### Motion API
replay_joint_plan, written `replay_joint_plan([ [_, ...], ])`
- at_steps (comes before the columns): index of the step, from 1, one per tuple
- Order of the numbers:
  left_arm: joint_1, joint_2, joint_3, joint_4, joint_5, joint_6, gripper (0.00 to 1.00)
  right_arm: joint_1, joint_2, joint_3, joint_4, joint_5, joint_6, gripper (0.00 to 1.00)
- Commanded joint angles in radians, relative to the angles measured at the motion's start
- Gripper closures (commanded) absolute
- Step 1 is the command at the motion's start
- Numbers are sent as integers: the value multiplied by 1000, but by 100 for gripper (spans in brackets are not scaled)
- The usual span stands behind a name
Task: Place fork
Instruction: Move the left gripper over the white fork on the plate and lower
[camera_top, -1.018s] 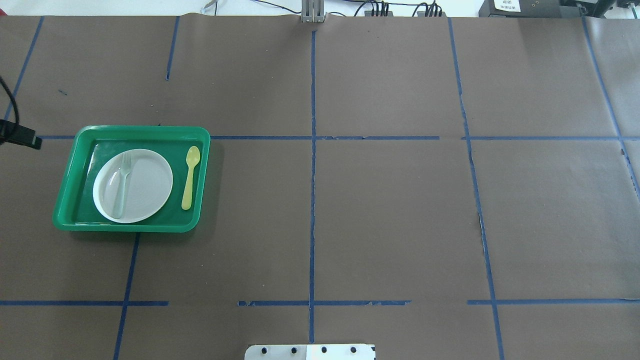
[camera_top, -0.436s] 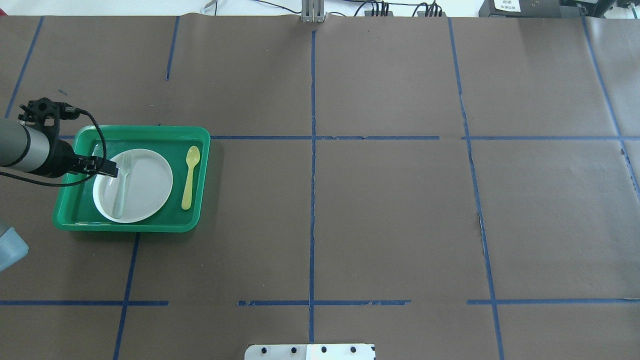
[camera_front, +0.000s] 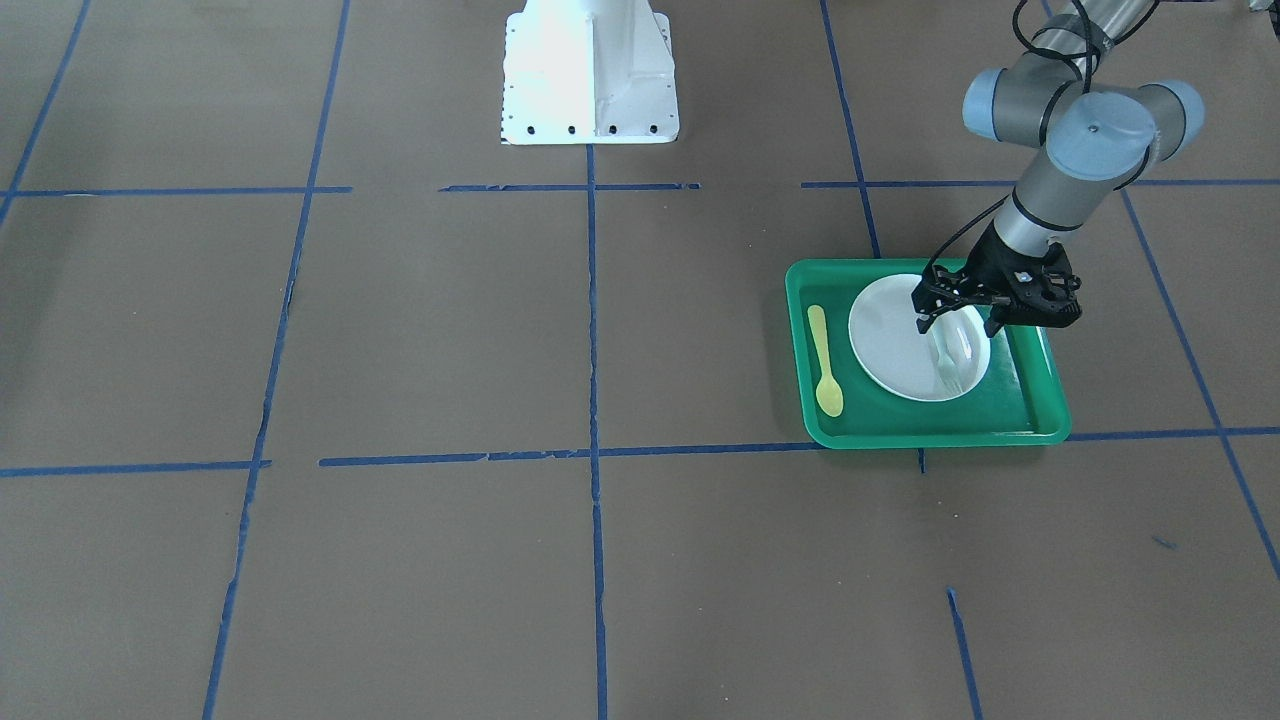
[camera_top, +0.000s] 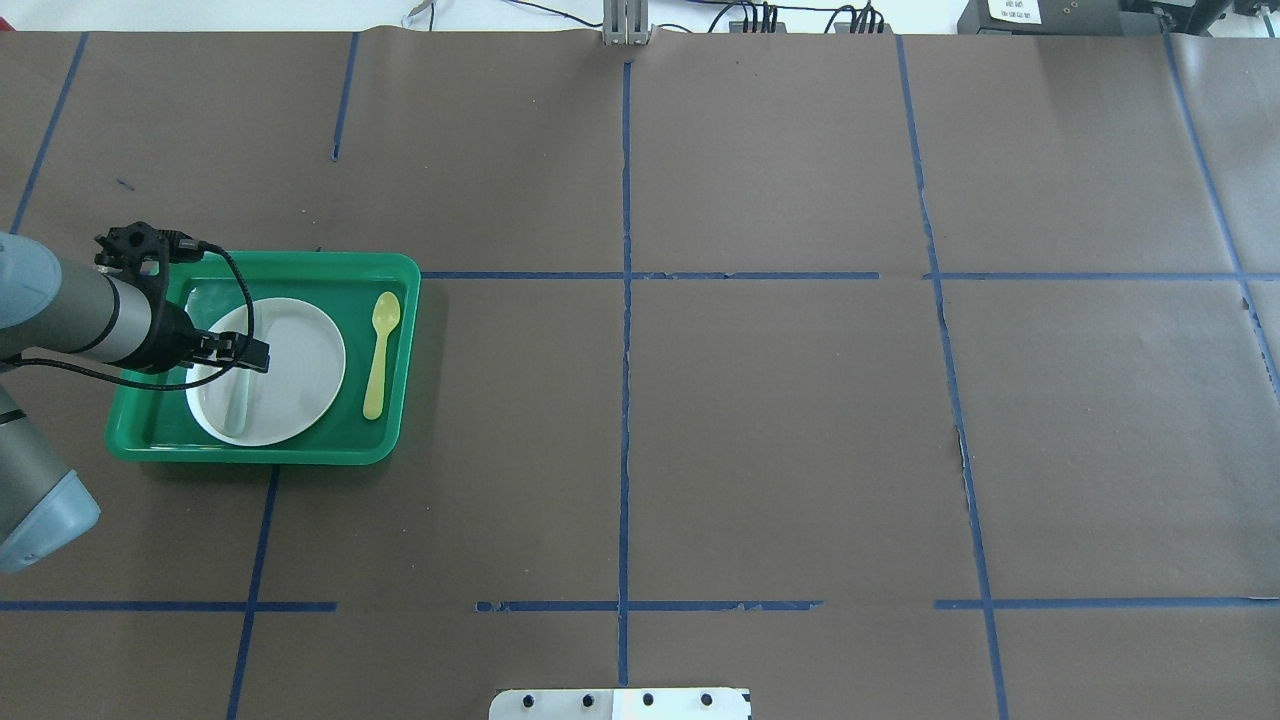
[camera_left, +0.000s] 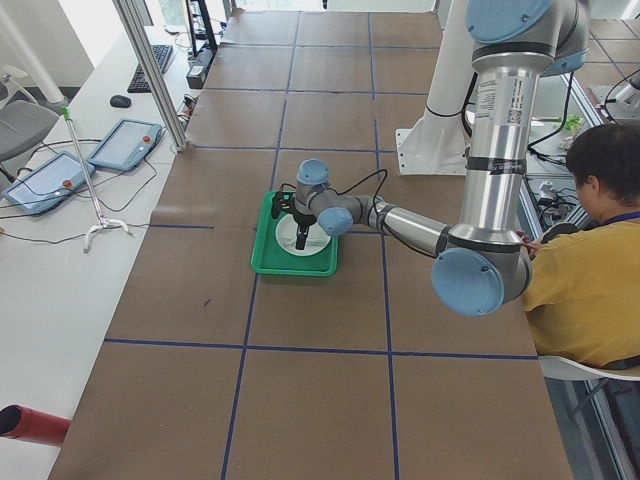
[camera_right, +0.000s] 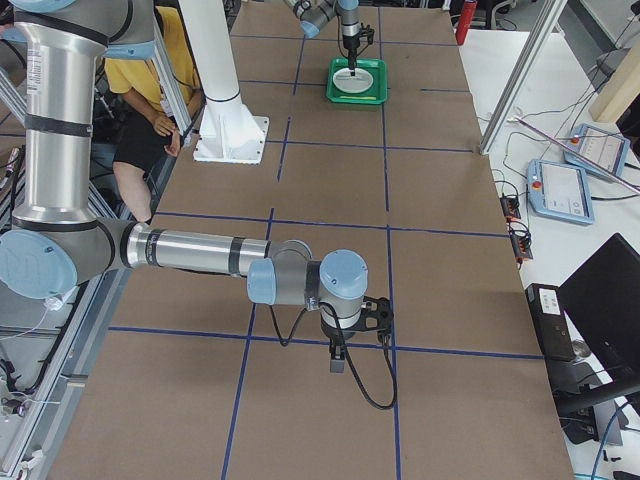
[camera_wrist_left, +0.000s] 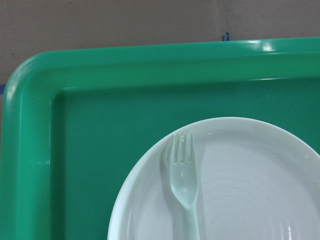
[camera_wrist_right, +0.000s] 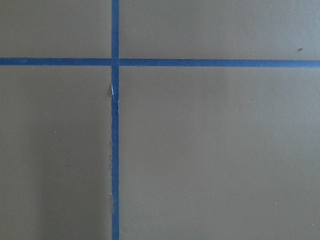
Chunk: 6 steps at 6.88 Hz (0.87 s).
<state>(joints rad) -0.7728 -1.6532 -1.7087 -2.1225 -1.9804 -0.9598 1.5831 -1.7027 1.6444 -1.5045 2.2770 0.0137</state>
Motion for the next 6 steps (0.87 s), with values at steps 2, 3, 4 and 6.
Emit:
replay_joint_plan([
  [2, 27, -10, 29, 6, -2, -11, 23, 0, 0, 0, 0, 1, 0, 0],
  [3, 27, -10, 29, 7, -2, -13, 28, 0, 0, 0, 0, 1, 0, 0],
  [4, 27, -8, 29, 7, -2, -13, 28, 0, 0, 0, 0, 1, 0, 0],
  [6, 27, -8, 27, 7, -3, -11, 50, 0, 0, 0, 0, 1, 0, 0],
])
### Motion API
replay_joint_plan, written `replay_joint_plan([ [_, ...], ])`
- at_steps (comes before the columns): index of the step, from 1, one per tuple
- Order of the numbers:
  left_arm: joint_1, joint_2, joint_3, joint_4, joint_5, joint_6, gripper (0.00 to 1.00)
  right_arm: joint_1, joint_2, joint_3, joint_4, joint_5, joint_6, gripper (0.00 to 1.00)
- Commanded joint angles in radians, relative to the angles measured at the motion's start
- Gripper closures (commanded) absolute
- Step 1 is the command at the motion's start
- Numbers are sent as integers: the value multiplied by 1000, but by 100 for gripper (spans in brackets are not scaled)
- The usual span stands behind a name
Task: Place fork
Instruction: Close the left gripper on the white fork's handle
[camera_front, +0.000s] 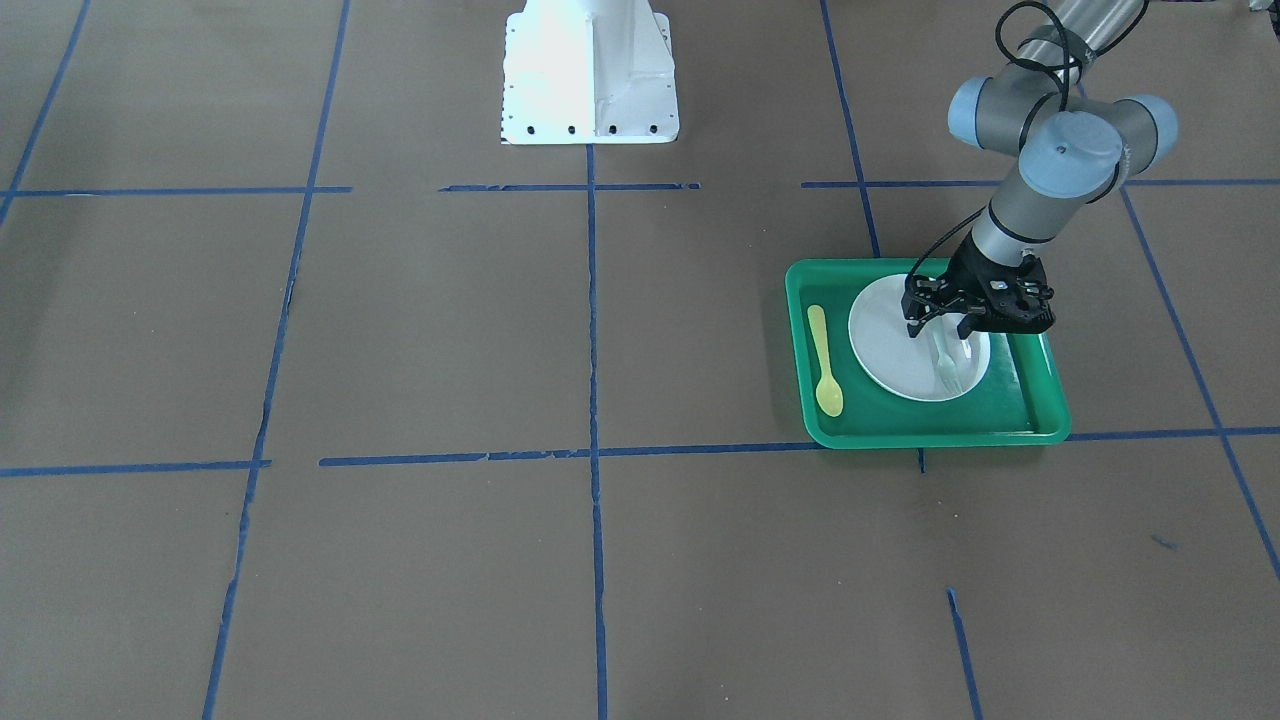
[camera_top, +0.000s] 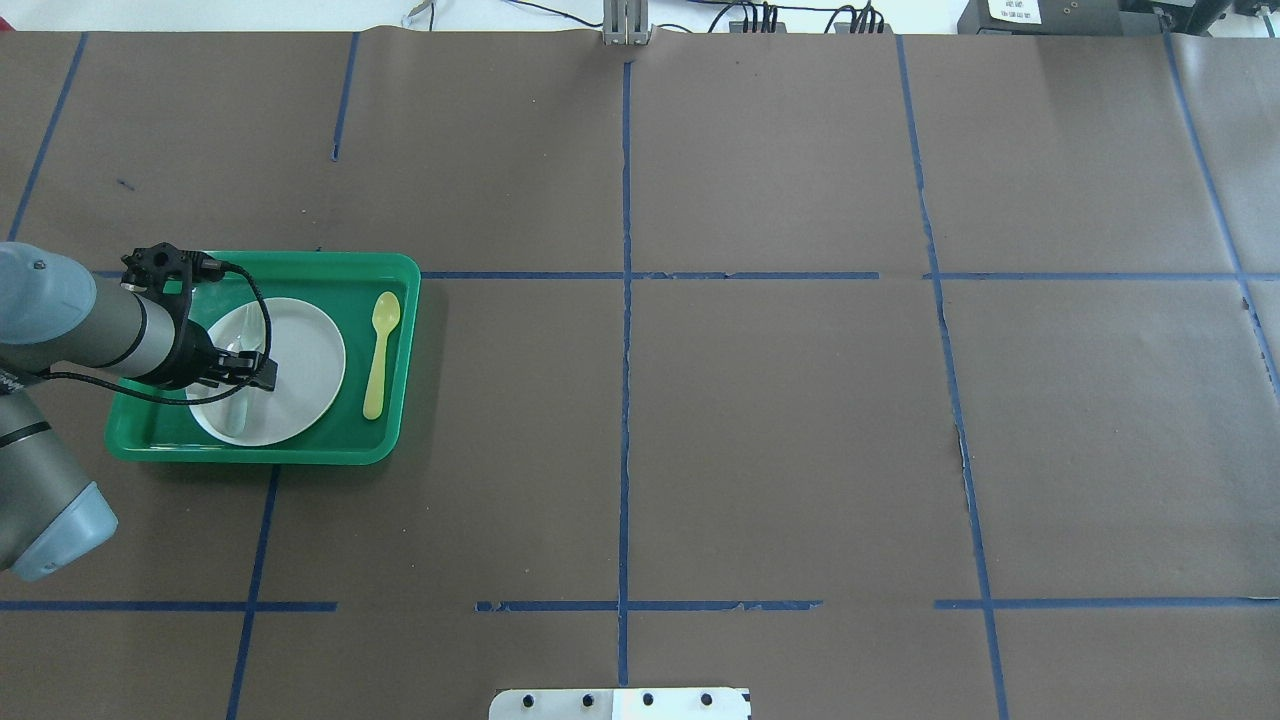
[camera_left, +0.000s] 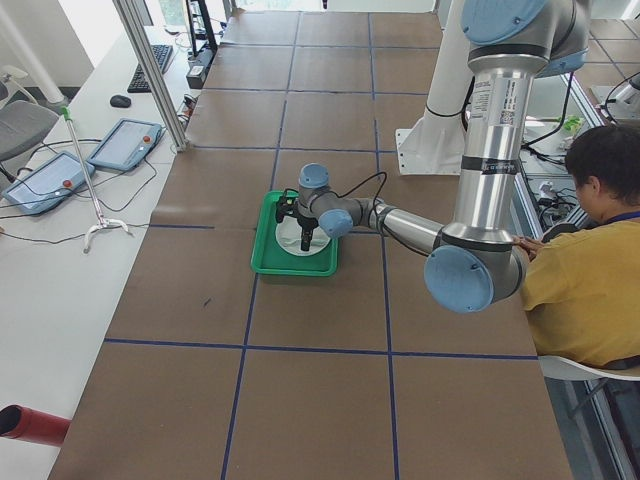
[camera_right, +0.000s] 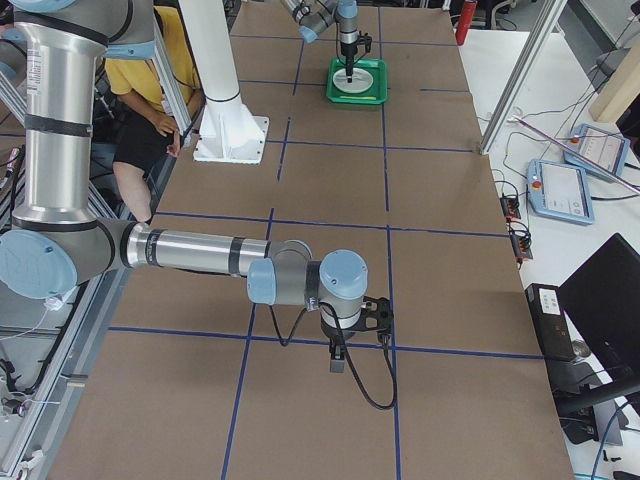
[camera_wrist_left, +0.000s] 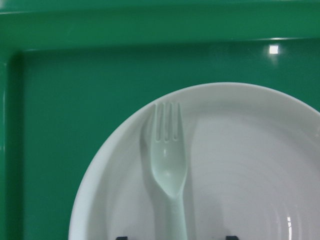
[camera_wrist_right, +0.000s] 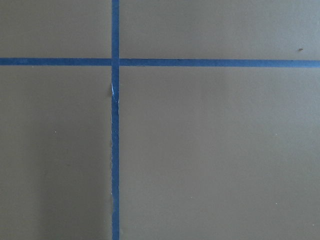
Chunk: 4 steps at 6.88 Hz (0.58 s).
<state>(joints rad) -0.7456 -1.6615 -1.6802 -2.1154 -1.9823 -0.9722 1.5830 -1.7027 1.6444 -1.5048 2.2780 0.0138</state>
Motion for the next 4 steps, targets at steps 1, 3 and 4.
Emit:
replay_joint_plan([
  [1, 0, 2, -1, 2, -10, 3, 88, 0, 0, 0, 0, 0, 0, 0],
  [3, -1, 2, -18, 3, -12, 4, 100, 0, 0, 0, 0, 0, 0, 0],
  [4, -1, -1, -22, 18, -13, 4, 100, 0, 0, 0, 0, 0, 0, 0],
])
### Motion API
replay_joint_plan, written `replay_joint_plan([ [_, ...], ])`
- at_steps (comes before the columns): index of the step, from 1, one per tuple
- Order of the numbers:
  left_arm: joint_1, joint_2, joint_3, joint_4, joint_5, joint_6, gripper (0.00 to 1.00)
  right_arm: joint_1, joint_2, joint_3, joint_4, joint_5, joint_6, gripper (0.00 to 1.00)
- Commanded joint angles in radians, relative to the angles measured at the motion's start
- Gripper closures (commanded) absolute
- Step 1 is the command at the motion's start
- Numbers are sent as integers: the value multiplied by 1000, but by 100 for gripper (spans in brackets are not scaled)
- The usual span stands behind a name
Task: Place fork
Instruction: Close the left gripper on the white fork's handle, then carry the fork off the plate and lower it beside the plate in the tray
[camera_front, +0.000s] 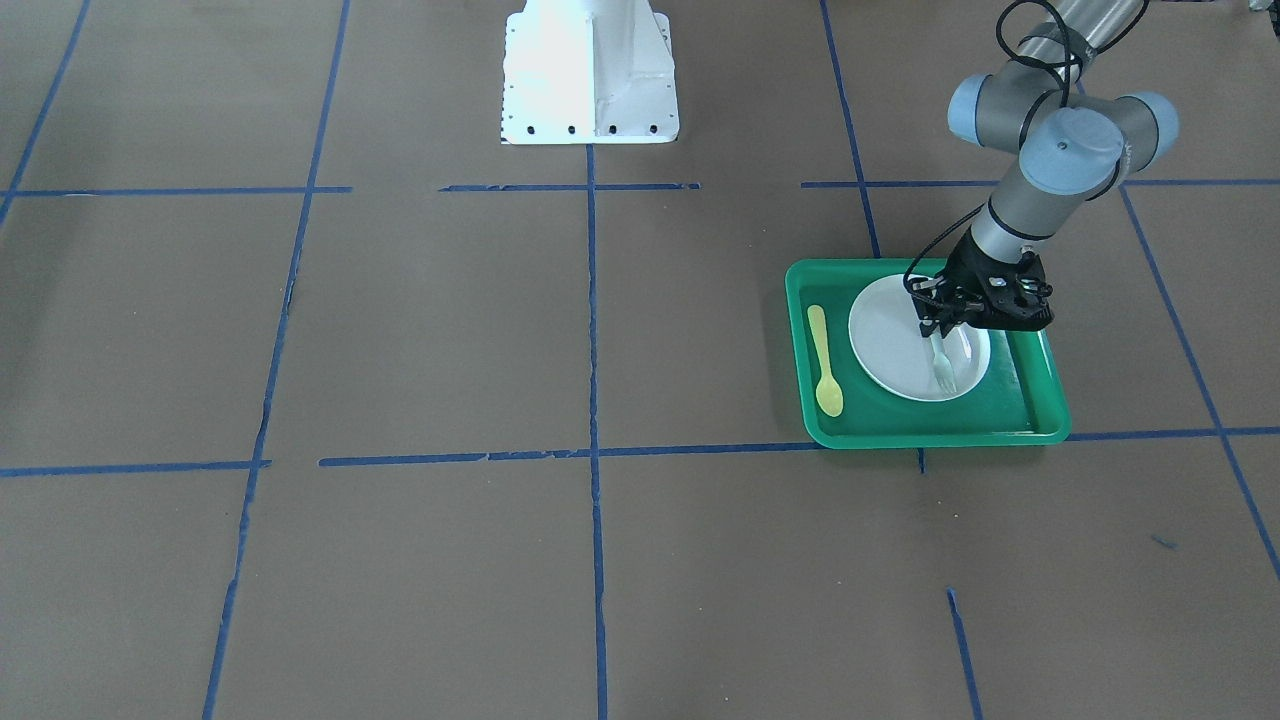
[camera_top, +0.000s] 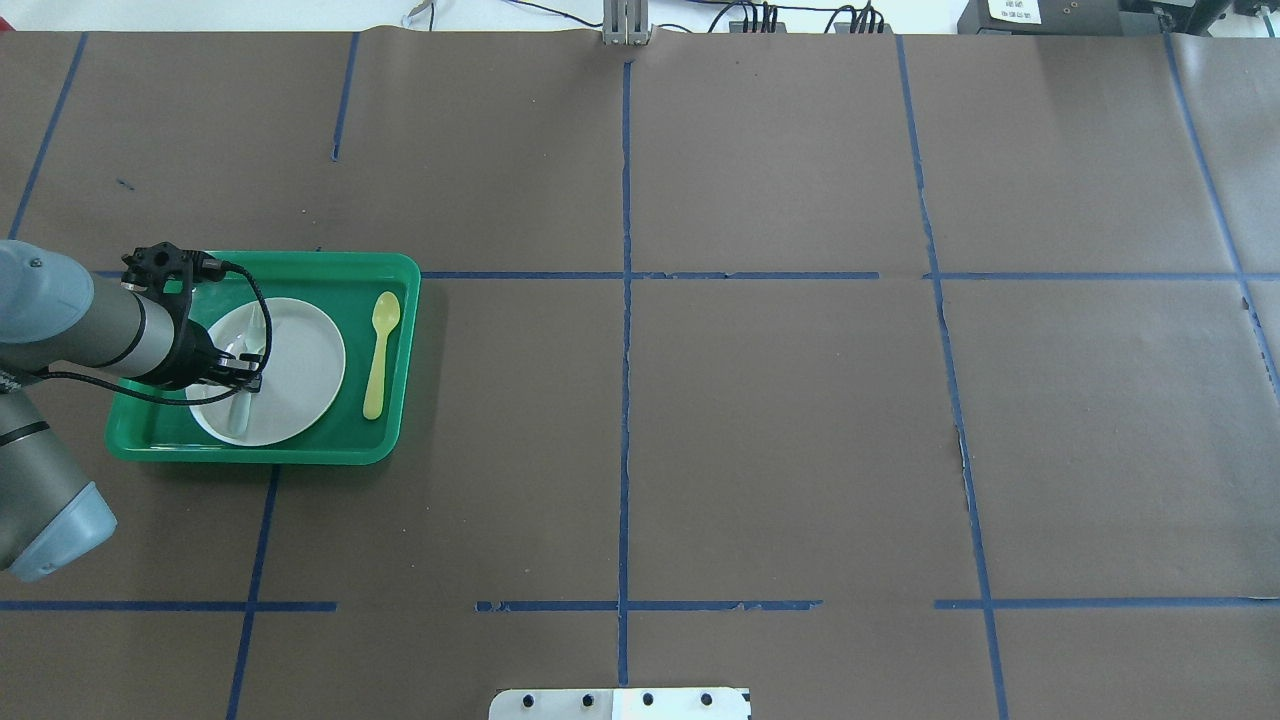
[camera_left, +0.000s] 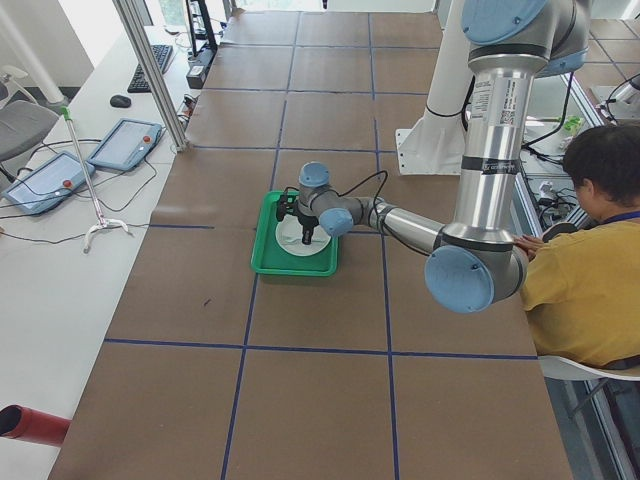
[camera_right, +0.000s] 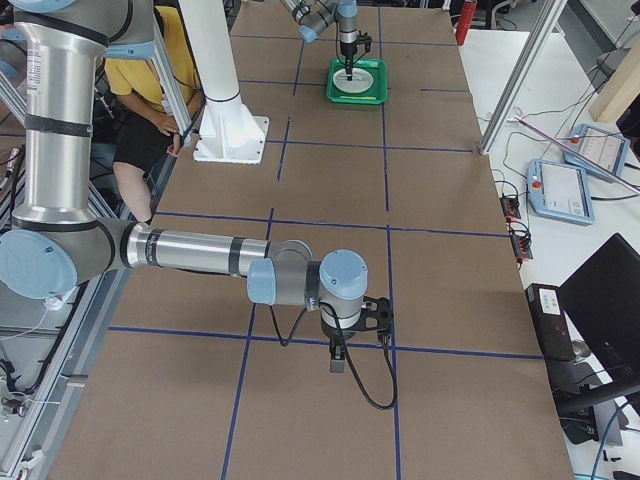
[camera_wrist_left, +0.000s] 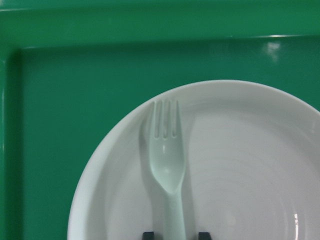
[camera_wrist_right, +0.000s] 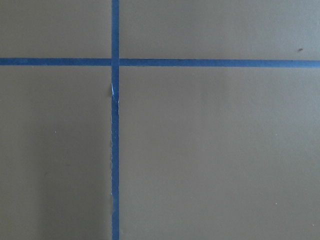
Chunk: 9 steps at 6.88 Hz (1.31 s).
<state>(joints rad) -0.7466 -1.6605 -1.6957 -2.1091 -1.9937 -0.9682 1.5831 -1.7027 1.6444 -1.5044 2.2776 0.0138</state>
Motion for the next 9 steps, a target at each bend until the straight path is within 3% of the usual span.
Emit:
replay_joint_plan([
  [1, -2, -2, -42, 47, -13, 3, 100, 0, 0, 0, 0, 0, 0, 0],
  [3, -104, 4, -100, 75, -138, 6, 100, 0, 0, 0, 0, -1, 0, 0],
  [6, -191, 57, -75, 55, -149, 86, 100, 0, 0, 0, 0, -1, 0, 0],
  [7, -191, 73, -43, 7, -149, 107, 100, 0, 0, 0, 0, 0, 0, 0],
  [9, -186, 82, 104, -234, -148, 94, 100, 0, 0, 0, 0, -1, 0, 0],
])
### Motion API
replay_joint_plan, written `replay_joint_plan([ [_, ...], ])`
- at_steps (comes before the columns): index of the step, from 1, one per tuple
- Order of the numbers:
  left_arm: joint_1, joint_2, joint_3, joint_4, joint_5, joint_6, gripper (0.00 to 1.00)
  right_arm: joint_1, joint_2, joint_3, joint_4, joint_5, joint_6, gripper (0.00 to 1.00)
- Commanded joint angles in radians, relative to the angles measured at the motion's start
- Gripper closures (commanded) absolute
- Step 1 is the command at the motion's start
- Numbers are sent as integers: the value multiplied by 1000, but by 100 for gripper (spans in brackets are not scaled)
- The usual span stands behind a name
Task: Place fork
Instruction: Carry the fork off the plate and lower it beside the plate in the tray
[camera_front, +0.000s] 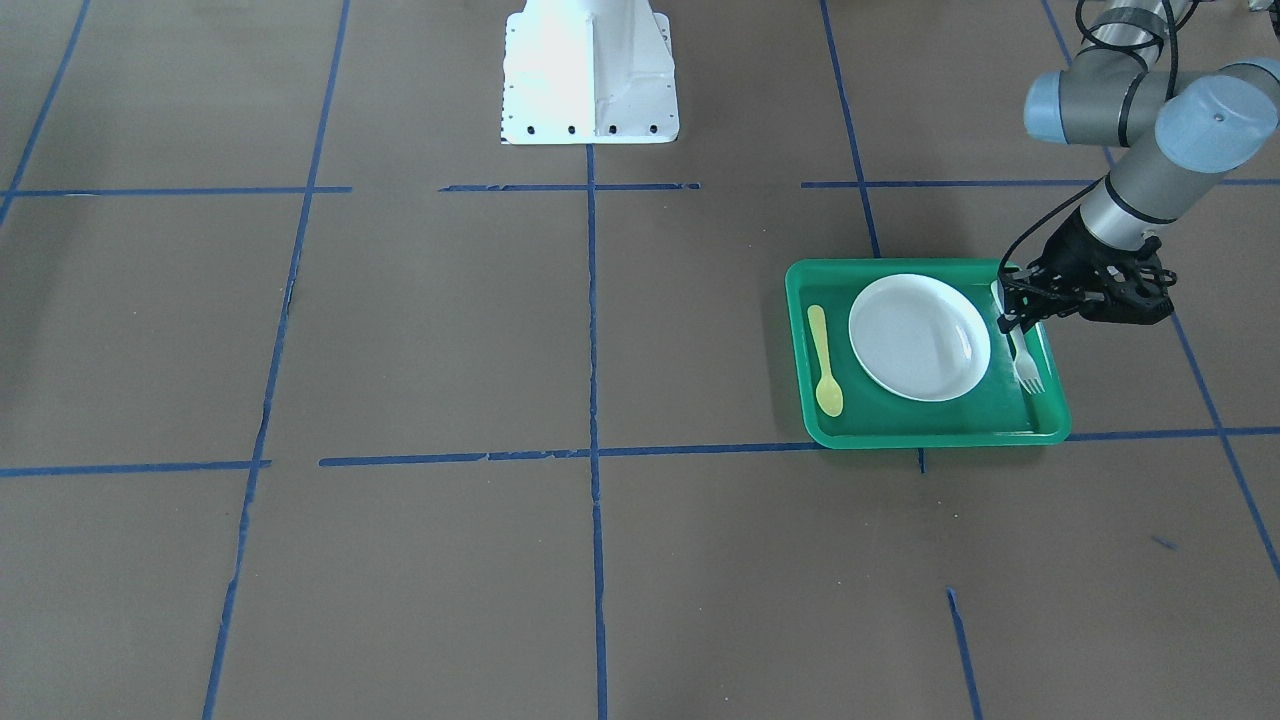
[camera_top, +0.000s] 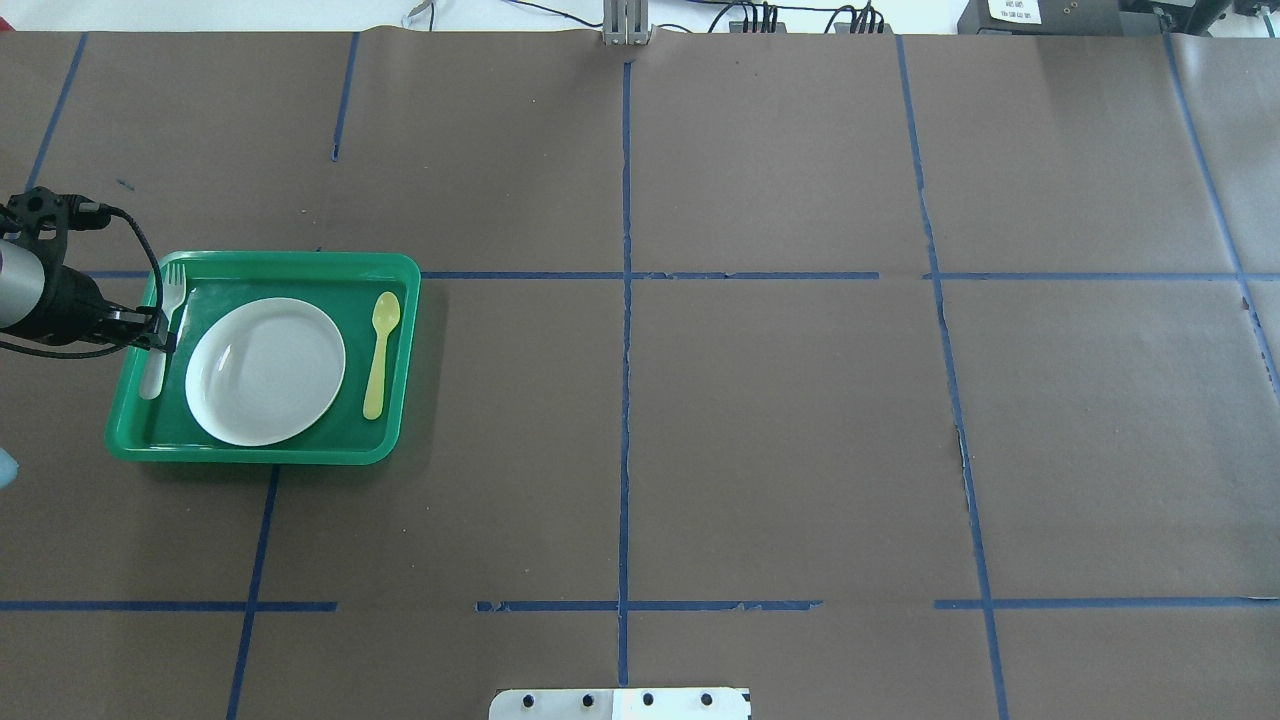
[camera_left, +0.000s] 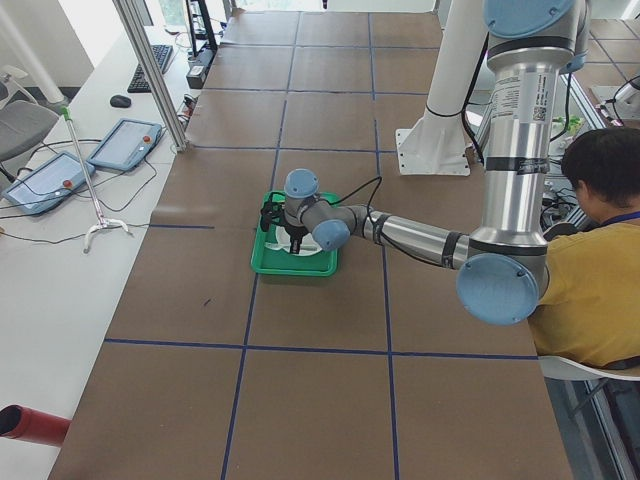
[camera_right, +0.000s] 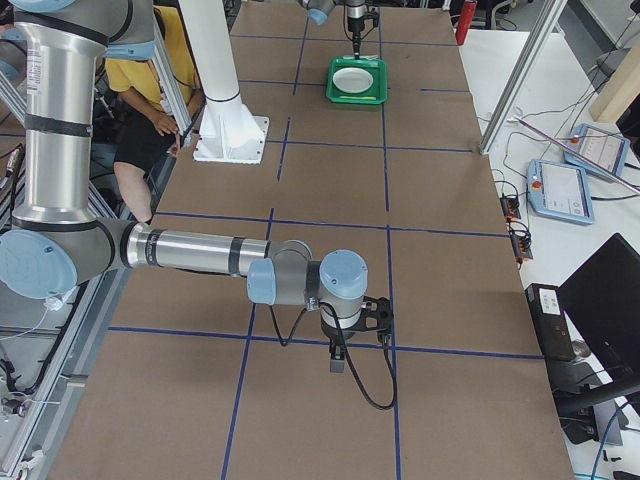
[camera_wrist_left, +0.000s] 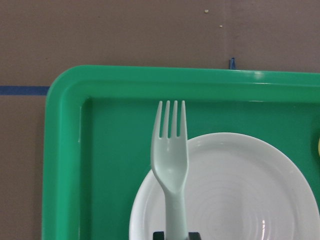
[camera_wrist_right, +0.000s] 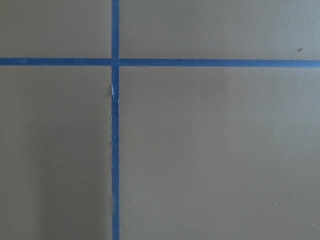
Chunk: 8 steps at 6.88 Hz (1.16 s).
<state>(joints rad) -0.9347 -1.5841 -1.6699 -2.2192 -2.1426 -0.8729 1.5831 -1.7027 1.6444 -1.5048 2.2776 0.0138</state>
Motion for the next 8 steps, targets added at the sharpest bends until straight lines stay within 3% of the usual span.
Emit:
replay_joint_plan([
  [1, 7, 4, 106, -132, 0, 0, 100, 0, 0, 0, 0, -1, 0, 0],
  [3, 8, 4, 108, -125, -2, -1, 100, 0, 0, 0, 0, 0, -2, 0],
  [4, 7, 4, 104, -120, -23, 0, 77, 0, 0, 0, 2, 0, 0, 0],
  [5, 7, 4, 98, -122, -37, 0, 32, 0, 0, 0, 2, -1, 0, 0],
  [6, 7, 4, 93, -122, -37, 0, 19, 0, 0, 0, 0, 0, 0, 0],
  [8, -1, 9, 81, -119, -95, 2, 15, 0, 0, 0, 0, -1, 0, 0],
])
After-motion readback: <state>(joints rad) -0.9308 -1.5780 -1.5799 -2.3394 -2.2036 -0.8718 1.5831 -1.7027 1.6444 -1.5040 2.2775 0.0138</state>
